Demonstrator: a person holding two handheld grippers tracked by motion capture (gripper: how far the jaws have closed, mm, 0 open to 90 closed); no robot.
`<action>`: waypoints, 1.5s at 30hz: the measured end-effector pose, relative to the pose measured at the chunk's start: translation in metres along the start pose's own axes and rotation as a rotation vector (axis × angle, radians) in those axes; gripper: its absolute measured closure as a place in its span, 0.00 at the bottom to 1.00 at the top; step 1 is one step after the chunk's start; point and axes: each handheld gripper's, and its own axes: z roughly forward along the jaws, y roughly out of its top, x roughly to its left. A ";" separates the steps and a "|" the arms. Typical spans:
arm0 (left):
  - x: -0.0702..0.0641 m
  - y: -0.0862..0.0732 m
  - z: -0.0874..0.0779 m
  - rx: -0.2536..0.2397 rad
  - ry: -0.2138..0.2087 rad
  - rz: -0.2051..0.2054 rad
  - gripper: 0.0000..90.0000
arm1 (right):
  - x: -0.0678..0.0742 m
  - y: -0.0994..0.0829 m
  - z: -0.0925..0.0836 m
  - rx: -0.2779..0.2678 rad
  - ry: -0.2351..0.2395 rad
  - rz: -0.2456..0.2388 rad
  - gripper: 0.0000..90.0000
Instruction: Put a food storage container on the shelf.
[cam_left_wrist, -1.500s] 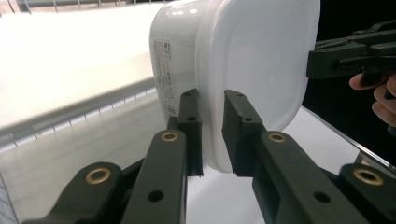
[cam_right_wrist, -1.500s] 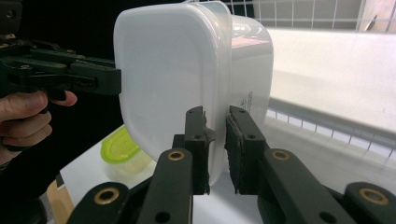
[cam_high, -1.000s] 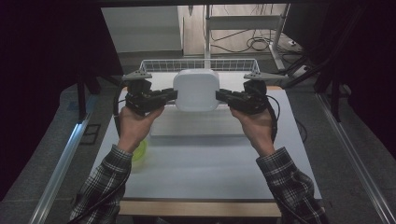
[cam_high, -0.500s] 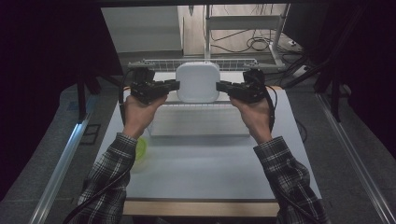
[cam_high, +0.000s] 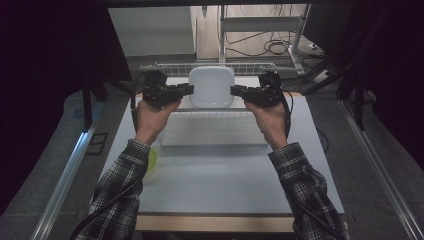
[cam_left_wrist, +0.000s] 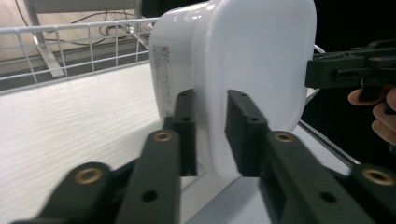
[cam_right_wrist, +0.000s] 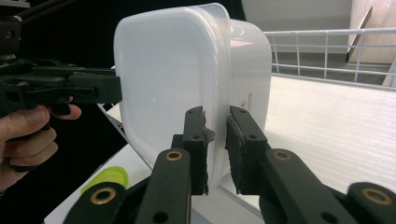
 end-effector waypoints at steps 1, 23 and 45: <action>0.001 0.000 0.000 -0.003 -0.007 -0.001 0.77 | 0.000 0.000 0.000 0.000 -0.002 -0.007 0.86; 0.005 0.000 0.019 0.011 0.014 0.037 0.62 | -0.003 0.006 0.016 0.004 -0.070 -0.069 0.67; 0.018 0.011 0.030 -0.018 0.043 0.013 0.50 | -0.008 0.013 0.027 -0.023 -0.131 -0.082 0.57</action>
